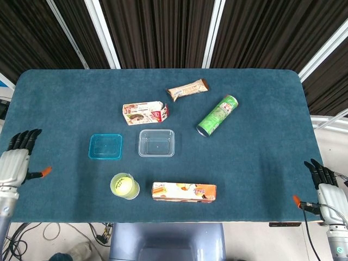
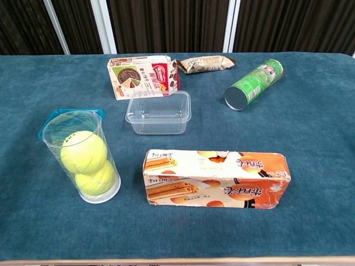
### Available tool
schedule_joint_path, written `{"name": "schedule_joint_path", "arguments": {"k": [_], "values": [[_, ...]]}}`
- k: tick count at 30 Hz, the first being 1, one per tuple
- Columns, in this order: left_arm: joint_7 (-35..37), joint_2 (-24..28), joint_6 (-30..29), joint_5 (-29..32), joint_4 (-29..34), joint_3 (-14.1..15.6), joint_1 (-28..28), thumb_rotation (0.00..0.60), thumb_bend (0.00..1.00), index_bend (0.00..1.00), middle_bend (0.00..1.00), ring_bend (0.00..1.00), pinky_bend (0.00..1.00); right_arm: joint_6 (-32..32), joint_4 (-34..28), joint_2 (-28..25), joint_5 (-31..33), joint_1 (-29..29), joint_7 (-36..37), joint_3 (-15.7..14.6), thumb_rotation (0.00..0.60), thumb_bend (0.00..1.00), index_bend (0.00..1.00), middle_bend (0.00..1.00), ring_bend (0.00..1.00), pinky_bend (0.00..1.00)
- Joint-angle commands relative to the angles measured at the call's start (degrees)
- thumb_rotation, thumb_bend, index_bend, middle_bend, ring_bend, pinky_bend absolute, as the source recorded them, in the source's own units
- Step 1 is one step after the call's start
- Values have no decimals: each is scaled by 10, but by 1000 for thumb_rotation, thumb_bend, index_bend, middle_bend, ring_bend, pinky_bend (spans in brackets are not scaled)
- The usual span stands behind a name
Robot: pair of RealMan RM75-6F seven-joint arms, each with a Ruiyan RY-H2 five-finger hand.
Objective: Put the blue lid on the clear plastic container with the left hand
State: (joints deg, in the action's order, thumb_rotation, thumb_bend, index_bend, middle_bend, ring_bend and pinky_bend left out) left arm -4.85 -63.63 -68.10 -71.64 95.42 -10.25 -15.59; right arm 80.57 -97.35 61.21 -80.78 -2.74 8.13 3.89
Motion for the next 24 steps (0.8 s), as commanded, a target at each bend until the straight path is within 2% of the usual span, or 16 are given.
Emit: {"name": "schedule_joint_path", "arguments": {"k": [1, 6, 14, 24], "values": [[-53, -7, 75, 64, -26, -26, -63, 600, 132, 27, 44, 0, 0, -2, 0, 0, 0, -1, 1, 1, 600, 291, 96, 0, 0, 0], [-74, -32, 139, 94, -66, -27, -112, 600, 88, 17, 41, 0, 0, -8, -2, -1, 4, -4, 7, 1, 600, 292, 96, 0, 0, 0], [-114, -74, 232, 132, -124, -12, -182, 600, 66, 0, 33, 0, 0, -1, 5, 3, -7, -3, 6, 0, 600, 291, 96, 0, 0, 0], [-178, -131, 263, 195, -169, 7, -240, 600, 62, 0, 33, 0, 0, -5, 4, 3, -1, -4, 4, 0, 600, 291, 96, 0, 0, 0]]}}
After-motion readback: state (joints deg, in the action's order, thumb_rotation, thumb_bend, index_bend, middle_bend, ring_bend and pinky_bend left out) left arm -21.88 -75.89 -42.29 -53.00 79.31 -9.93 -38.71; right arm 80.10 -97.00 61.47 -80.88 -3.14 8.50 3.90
